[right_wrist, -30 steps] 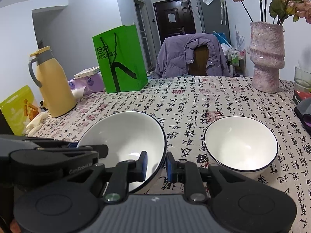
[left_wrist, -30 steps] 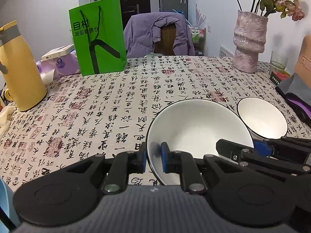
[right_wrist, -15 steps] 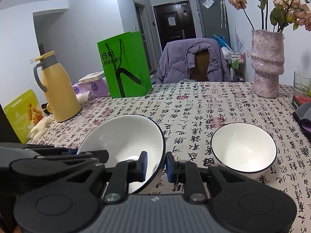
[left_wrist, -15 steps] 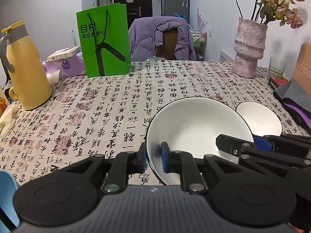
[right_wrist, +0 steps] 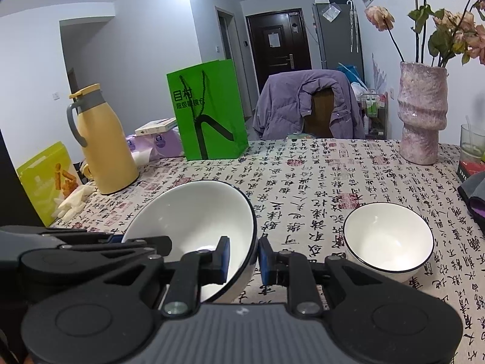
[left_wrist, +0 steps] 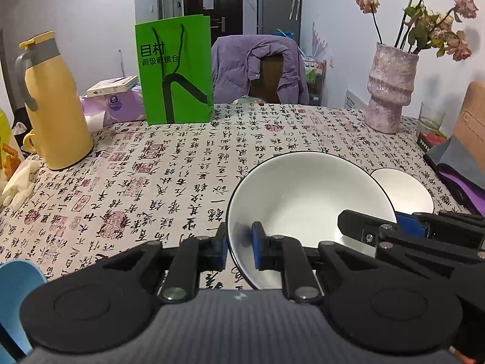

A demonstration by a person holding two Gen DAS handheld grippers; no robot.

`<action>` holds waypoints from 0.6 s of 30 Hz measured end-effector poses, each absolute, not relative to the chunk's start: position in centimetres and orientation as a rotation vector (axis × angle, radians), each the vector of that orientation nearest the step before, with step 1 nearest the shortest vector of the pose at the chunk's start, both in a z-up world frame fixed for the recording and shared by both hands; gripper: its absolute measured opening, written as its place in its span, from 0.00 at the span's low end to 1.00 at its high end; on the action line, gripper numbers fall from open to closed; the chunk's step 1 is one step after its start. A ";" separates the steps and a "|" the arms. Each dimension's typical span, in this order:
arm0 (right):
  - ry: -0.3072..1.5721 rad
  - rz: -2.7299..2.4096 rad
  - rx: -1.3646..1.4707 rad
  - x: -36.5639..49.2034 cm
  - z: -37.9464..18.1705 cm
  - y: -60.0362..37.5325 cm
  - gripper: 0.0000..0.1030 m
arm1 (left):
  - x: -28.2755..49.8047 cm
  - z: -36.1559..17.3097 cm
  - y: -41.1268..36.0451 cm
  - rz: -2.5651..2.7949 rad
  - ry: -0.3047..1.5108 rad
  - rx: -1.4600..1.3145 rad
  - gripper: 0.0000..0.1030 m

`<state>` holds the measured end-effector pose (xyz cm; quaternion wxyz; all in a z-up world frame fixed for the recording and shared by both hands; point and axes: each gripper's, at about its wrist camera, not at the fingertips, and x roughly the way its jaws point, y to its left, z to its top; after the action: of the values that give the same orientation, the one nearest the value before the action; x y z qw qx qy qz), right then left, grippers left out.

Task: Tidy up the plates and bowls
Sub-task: 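Carry the white bowl with both grippers away from the other white bowl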

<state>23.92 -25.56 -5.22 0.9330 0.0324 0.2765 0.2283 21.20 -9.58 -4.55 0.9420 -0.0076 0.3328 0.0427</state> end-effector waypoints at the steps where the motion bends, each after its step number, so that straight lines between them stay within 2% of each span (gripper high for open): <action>1: 0.564 0.468 0.066 23.7 -5.1 -25.4 0.19 | 21.0 -4.4 -9.5 0.088 0.675 -0.015 0.15; 18: 0.537 0.490 0.049 20.9 -3.4 -23.7 0.19 | 17.7 -2.8 -7.5 0.108 0.642 -0.031 0.15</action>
<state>20.95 -23.66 -3.44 0.9343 0.0237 0.2628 0.2395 17.72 -7.55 -2.85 0.9474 -0.0155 0.3151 0.0533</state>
